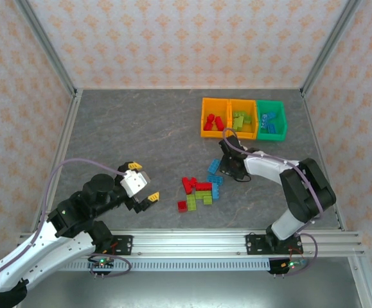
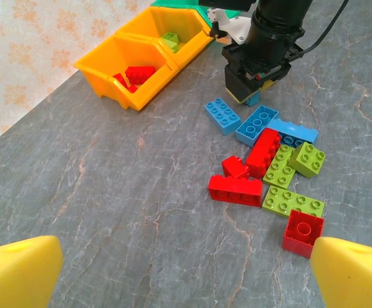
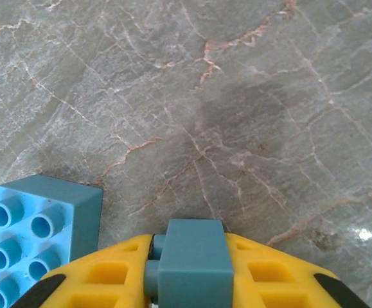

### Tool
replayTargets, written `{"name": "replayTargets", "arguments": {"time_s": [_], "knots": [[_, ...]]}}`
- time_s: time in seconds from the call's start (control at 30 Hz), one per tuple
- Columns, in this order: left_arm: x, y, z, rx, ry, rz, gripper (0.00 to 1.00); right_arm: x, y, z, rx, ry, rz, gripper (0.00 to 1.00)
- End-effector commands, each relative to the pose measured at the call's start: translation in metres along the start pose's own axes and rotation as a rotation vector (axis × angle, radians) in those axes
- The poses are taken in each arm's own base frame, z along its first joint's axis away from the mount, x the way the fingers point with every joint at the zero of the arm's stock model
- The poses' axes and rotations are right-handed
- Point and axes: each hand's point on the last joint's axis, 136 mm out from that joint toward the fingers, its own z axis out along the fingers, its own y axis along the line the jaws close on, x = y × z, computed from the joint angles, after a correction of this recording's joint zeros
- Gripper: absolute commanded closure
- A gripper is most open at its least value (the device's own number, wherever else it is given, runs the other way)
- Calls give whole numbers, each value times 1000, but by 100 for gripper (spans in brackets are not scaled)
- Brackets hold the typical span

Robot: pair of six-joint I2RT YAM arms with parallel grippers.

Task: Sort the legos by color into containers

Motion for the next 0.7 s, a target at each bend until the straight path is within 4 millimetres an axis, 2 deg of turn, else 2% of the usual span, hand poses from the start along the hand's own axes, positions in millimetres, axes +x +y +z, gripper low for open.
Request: {"name": "replayTargets", "arguments": {"time_s": [0.0, 0.13, 0.2, 0.23, 0.3, 0.4, 0.47, 0.53, 0.67], "knots": [[-2, 4, 1, -18, -11, 6, 0, -4, -12, -17, 22, -56, 13, 77], [-3, 4, 0, -21, -16, 5, 0, -28, -13, -64, -48, -215, 56, 79], [-3, 5, 0, -24, -16, 7, 0, -47, -17, -91, -76, -310, 96, 79], [-3, 5, 0, -24, -16, 7, 0, -55, -22, -98, -73, -338, 114, 79], [-3, 5, 0, -24, -14, 7, 0, -83, -32, -125, -97, -437, 165, 79], [-2, 6, 0, -29, -15, 8, 0, -127, -52, -146, -85, -506, 224, 79], [-2, 6, 0, -32, -12, 7, 0, -163, -68, -150, -62, -533, 273, 79], [-1, 7, -1, -36, -10, 8, 0, -194, -81, -140, -35, -517, 310, 79], [0, 10, -3, -54, -10, 9, 0, -247, -94, -101, -5, -430, 359, 77]]}}
